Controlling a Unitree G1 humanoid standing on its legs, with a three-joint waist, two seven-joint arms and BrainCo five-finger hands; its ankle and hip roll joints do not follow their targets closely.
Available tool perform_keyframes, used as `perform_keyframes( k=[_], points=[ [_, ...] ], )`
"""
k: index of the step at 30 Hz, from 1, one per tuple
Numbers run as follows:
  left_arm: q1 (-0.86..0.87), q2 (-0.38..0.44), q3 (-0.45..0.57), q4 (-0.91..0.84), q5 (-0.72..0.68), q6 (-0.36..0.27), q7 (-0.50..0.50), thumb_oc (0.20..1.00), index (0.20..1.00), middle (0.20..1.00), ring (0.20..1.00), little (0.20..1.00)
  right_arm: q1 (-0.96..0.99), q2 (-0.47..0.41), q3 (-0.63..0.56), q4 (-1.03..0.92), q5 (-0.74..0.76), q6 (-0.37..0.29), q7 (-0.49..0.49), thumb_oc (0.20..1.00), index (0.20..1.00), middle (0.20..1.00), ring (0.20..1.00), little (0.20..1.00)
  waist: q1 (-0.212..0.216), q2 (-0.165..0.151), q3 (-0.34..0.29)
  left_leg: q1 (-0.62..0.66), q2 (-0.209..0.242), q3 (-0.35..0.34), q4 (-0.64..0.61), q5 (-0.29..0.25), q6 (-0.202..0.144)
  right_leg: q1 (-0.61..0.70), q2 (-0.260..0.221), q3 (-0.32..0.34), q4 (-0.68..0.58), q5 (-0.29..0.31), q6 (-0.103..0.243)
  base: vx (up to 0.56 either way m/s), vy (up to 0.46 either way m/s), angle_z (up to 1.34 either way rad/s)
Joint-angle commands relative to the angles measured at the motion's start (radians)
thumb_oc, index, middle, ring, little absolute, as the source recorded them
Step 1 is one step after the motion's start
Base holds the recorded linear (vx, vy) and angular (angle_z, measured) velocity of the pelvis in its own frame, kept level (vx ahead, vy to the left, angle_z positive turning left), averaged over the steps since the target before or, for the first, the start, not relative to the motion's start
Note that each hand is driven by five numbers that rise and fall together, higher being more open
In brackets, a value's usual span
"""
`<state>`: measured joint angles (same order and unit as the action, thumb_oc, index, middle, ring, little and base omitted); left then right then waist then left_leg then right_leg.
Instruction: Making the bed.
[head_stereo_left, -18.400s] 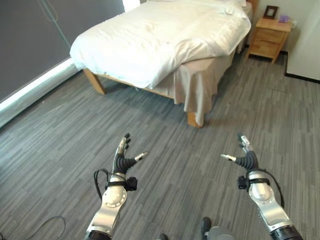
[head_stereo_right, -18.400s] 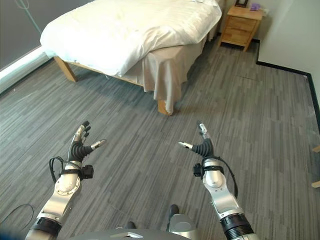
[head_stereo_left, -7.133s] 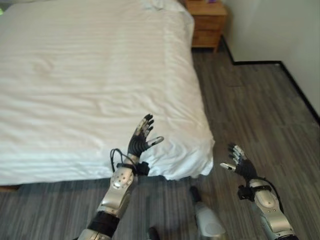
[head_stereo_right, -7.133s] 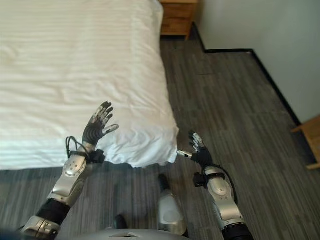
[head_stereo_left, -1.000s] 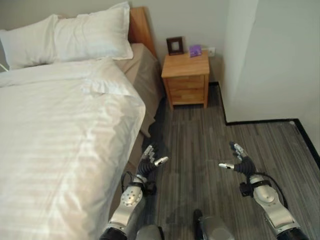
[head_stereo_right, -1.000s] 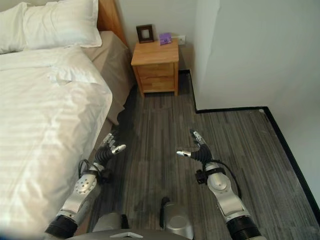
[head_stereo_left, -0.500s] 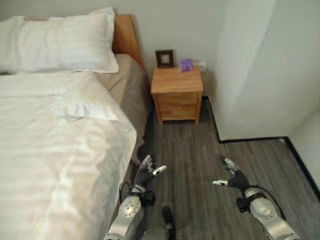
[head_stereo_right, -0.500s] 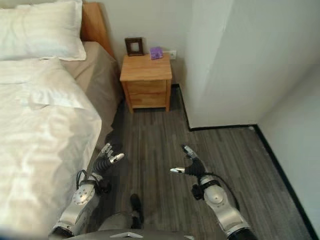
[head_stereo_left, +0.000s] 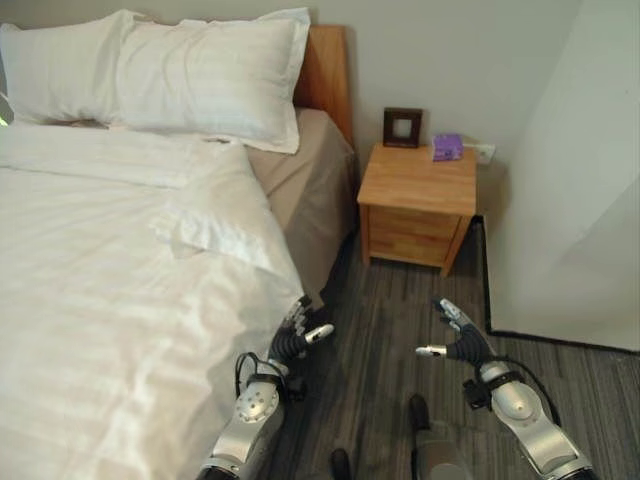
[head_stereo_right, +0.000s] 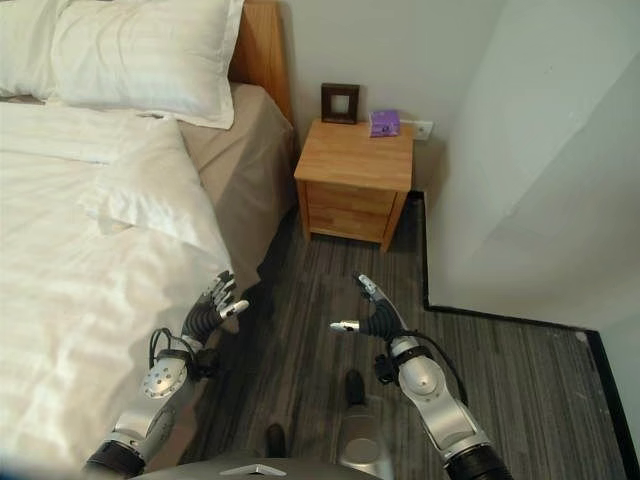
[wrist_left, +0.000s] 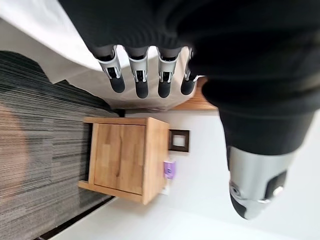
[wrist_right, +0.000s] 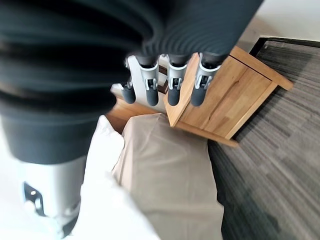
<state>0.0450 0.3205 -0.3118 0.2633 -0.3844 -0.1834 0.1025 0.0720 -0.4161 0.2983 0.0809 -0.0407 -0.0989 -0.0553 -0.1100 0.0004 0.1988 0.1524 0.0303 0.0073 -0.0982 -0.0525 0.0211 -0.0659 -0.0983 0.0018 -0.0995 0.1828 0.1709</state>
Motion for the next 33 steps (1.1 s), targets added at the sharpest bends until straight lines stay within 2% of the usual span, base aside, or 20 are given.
perform_keyframes(
  k=[1,2,3,4,5,6,7,8,9,10,12,15,18,19,21,23,26,29,31,33],
  points=[
    [-0.039,0.012,0.034,-0.072,0.026,-0.052,-0.02,1.0,1.0,1.0,1.0,1.0,-0.037,-0.016,-0.03,-0.066,-0.009,-0.042,0.002,1.0,1.0,1.0,1.0,1.0,-0.044,-0.034,0.007,0.184,0.018,0.046,0.051,-0.123,-0.076,-0.083,-0.023,0.06,0.097,-0.078,0.008,0.63,-0.381,0.42],
    [-0.031,0.003,0.032,-0.071,0.023,-0.053,-0.027,1.0,1.0,1.0,1.0,1.0,-0.03,-0.019,-0.031,-0.063,-0.005,-0.044,0.005,1.0,1.0,1.0,1.0,1.0,-0.044,-0.022,0.0,0.172,0.034,0.039,0.139,-0.114,-0.089,-0.05,-0.015,0.05,0.095,-0.086,-0.003,0.42,-0.376,0.38],
    [-0.035,-0.012,0.026,-0.066,0.014,-0.052,-0.02,1.0,1.0,1.0,1.0,1.0,-0.046,-0.035,-0.031,-0.041,0.004,-0.044,0.001,1.0,1.0,1.0,1.0,1.0,-0.033,-0.025,0.013,0.072,0.042,0.044,0.402,-0.038,-0.119,0.016,-0.027,0.03,0.082,-0.097,-0.031,0.34,-0.367,0.36],
    [-0.044,-0.014,0.023,-0.067,-0.004,-0.051,-0.015,1.0,1.0,1.0,1.0,1.0,-0.059,-0.043,-0.033,-0.043,0.023,-0.047,-0.005,1.0,1.0,1.0,1.0,1.0,-0.021,-0.039,0.036,-0.028,0.04,0.03,0.582,0.039,-0.142,0.061,-0.037,0.016,0.066,-0.097,-0.055,0.21,-0.278,0.42],
    [-0.044,-0.014,0.022,-0.067,-0.004,-0.051,-0.016,1.0,1.0,1.0,1.0,1.0,-0.059,-0.043,-0.032,-0.042,0.023,-0.047,-0.005,1.0,1.0,1.0,1.0,1.0,-0.024,-0.033,0.033,-0.03,0.046,0.027,0.589,0.028,-0.142,0.064,-0.032,0.012,0.063,-0.102,-0.054,0.23,-0.316,0.36],
    [-0.04,-0.014,0.027,-0.081,-0.027,-0.058,-0.022,1.0,1.0,1.0,1.0,1.0,-0.061,-0.049,-0.037,-0.053,0.051,-0.048,-0.007,1.0,1.0,1.0,1.0,1.0,-0.008,-0.064,0.052,-0.101,0.066,0.092,0.745,0.077,-0.142,0.13,-0.04,0.007,0.042,-0.125,-0.091,0.31,-0.278,0.37],
    [-0.038,-0.011,0.027,-0.088,-0.029,-0.057,-0.025,1.0,1.0,1.0,1.0,1.0,-0.063,-0.053,-0.038,-0.051,0.052,-0.045,-0.008,1.0,1.0,1.0,1.0,1.0,0.006,-0.075,0.059,-0.148,0.075,0.13,0.789,0.077,-0.143,0.161,-0.046,0.003,0.031,-0.137,-0.104,0.28,-0.281,0.27],
    [-0.038,-0.01,0.027,-0.089,-0.029,-0.056,-0.025,1.0,1.0,1.0,1.0,1.0,-0.064,-0.052,-0.038,-0.051,0.052,-0.045,-0.008,1.0,1.0,1.0,1.0,1.0,0.008,-0.071,0.062,-0.151,0.08,0.13,0.801,0.07,-0.143,0.161,-0.041,0.003,0.032,-0.139,-0.103,0.31,-0.144,0.04],
    [-0.035,-0.011,0.029,-0.084,-0.032,-0.055,-0.024,1.0,1.0,1.0,1.0,1.0,-0.081,-0.052,-0.031,-0.038,0.049,-0.033,-0.014,1.0,1.0,1.0,1.0,1.0,0.027,-0.073,0.062,-0.211,0.115,0.215,0.734,0.069,-0.142,0.204,-0.051,-0.014,0.02,-0.166,-0.107,0.34,-0.061,-0.05],
    [-0.025,-0.01,0.031,-0.081,-0.033,-0.048,-0.032,1.0,1.0,1.0,1.0,1.0,-0.08,-0.049,-0.029,-0.037,0.047,-0.03,-0.009,1.0,1.0,1.0,1.0,1.0,0.036,-0.063,0.058,-0.212,0.125,0.251,0.652,0.059,-0.133,0.222,-0.048,-0.022,0.017,-0.184,-0.103,0.47,-0.059,-0.08],
    [-0.002,-0.008,0.039,-0.085,-0.029,-0.045,-0.04,1.0,1.0,1.0,1.0,1.0,-0.075,-0.048,-0.028,-0.041,0.044,-0.032,-0.006,1.0,1.0,1.0,1.0,1.0,0.043,-0.041,0.049,-0.23,0.116,0.341,0.467,0.061,-0.121,0.253,-0.032,-0.041,0.013,-0.211,-0.096,0.39,0.033,0.28],
    [0.023,-0.007,0.054,-0.101,-0.019,-0.031,-0.049,1.0,1.0,1.0,1.0,1.0,-0.057,-0.046,-0.044,-0.049,0.014,-0.034,-0.009,1.0,1.0,1.0,1.0,1.0,-0.007,-0.011,0.02,-0.162,0.194,0.696,0.226,0.119,-0.137,0.307,-0.03,-0.164,0.02,-0.277,-0.069,0.47,0.092,0.77],
    [0.035,-0.01,0.046,-0.099,-0.025,-0.018,-0.058,1.0,1.0,1.0,1.0,1.0,-0.05,-0.036,-0.034,-0.074,0.007,-0.026,-0.004,1.0,1.0,1.0,1.0,1.0,0.007,-0.002,0.001,-0.114,0.115,0.635,0.139,0.105,-0.075,0.312,-0.045,-0.208,0.15,-0.283,-0.048,0.33,0.103,0.83],
    [0.028,-0.007,0.041,-0.099,-0.021,-0.01,-0.064,1.0,1.0,1.0,1.0,1.0,-0.05,-0.033,-0.037,-0.077,0.001,-0.028,0.0,1.0,1.0,1.0,1.0,1.0,0.008,-0.011,-0.01,-0.087,0.09,0.616,0.113,0.073,-0.063,0.308,-0.06,-0.222,0.22,-0.286,-0.021,0.26,0.11,0.28],
    [0.027,0.003,0.038,-0.105,-0.007,-0.005,-0.07,1.0,1.0,1.0,1.0,1.0,-0.065,-0.022,-0.023,-0.099,-0.012,-0.031,0.007,1.0,1.0,1.0,1.0,1.0,0.012,-0.027,-0.014,-0.034,0.042,0.594,0.074,0.037,-0.015,0.256,-0.106,-0.241,0.409,-0.223,0.039,0.24,0.097,0.39],
    [0.014,0.017,0.042,-0.1,-0.002,-0.003,-0.058,1.0,1.0,1.0,1.0,1.0,-0.102,-0.009,-0.002,-0.106,-0.026,-0.033,0.004,1.0,1.0,1.0,1.0,1.0,0.013,-0.034,-0.003,-0.005,0.031,0.577,0.06,0.037,0.019,0.163,-0.137,-0.237,0.594,-0.085,0.074,0.16,-0.015,0.62],
    [0.007,0.031,0.046,-0.098,-0.002,-0.002,-0.047,1.0,1.0,1.0,1.0,1.0,-0.153,-0.007,0.017,-0.125,-0.048,-0.036,-0.006,1.0,1.0,1.0,1.0,1.0,0.017,-0.027,0.006,0.017,0.039,0.53,0.049,0.031,0.027,0.085,-0.138,-0.192,0.72,-0.077,0.073,0.14,-0.041,0.67],
    [0.008,0.044,0.054,-0.096,-0.014,-0.002,-0.046,1.0,1.0,1.0,1.0,1.0,-0.201,-0.009,0.028,-0.138,-0.06,-0.036,-0.02,1.0,1.0,1.0,1.0,1.0,0.02,-0.028,0.008,0.032,0.036,0.492,0.038,0.025,0.022,0.048,-0.166,-0.176,0.701,-0.105,0.055,0.17,-0.091,0.83],
    [0.014,0.063,0.068,-0.094,-0.05,-0.006,-0.043,1.0,1.0,1.0,1.0,1.0,-0.275,-0.02,0.038,-0.167,-0.076,-0.032,-0.03,1.0,1.0,1.0,1.0,1.0,0.033,-0.034,0.003,0.026,0.049,0.433,0.027,0.031,-0.007,0.042,-0.171,-0.159,0.555,-0.175,0.02,0.18,-0.171,0.83],
    [0.016,0.069,0.071,-0.087,-0.06,-0.008,-0.04,1.0,1.0,1.0,1.0,1.0,-0.319,-0.03,0.037,-0.171,-0.085,-0.026,-0.043,1.0,1.0,1.0,1.0,1.0,0.025,-0.042,-0.004,0.013,0.053,0.367,0.023,0.034,-0.024,0.056,-0.127,-0.086,0.355,-0.211,-0.004,0.22,-0.253,1.06]
  ],
)
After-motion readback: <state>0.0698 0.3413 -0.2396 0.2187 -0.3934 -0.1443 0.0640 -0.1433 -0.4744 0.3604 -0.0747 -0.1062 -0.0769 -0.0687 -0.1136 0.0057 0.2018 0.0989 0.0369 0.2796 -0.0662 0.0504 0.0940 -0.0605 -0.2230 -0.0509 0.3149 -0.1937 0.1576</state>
